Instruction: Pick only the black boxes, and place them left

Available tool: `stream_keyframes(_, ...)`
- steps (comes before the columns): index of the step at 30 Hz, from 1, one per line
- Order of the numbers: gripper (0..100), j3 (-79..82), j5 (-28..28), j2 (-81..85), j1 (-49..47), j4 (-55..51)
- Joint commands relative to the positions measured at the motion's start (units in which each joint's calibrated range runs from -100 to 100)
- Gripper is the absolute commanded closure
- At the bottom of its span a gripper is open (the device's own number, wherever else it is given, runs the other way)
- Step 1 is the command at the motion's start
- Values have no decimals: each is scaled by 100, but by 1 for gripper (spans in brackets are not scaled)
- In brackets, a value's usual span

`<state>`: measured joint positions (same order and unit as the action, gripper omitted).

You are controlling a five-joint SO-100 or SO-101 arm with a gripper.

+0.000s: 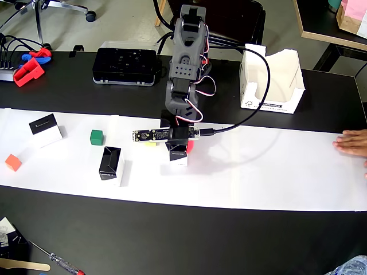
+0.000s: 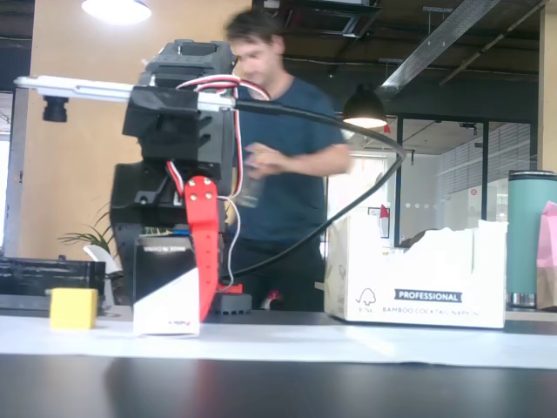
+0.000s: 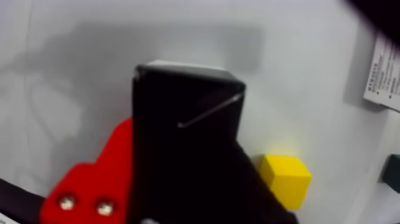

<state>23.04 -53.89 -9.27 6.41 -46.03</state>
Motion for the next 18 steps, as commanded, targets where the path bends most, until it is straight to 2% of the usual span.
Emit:
stream_keyframes(1, 93, -96, 684, 149, -611, 72)
stream_keyframes(7, 93, -16, 1047, 1144, -1460, 24)
stream_keyframes(13, 93, -52, 1163, 2298, -2110, -1271)
stream_keyframes(18, 93, -123, 1716, 3033, -2785, -1796)
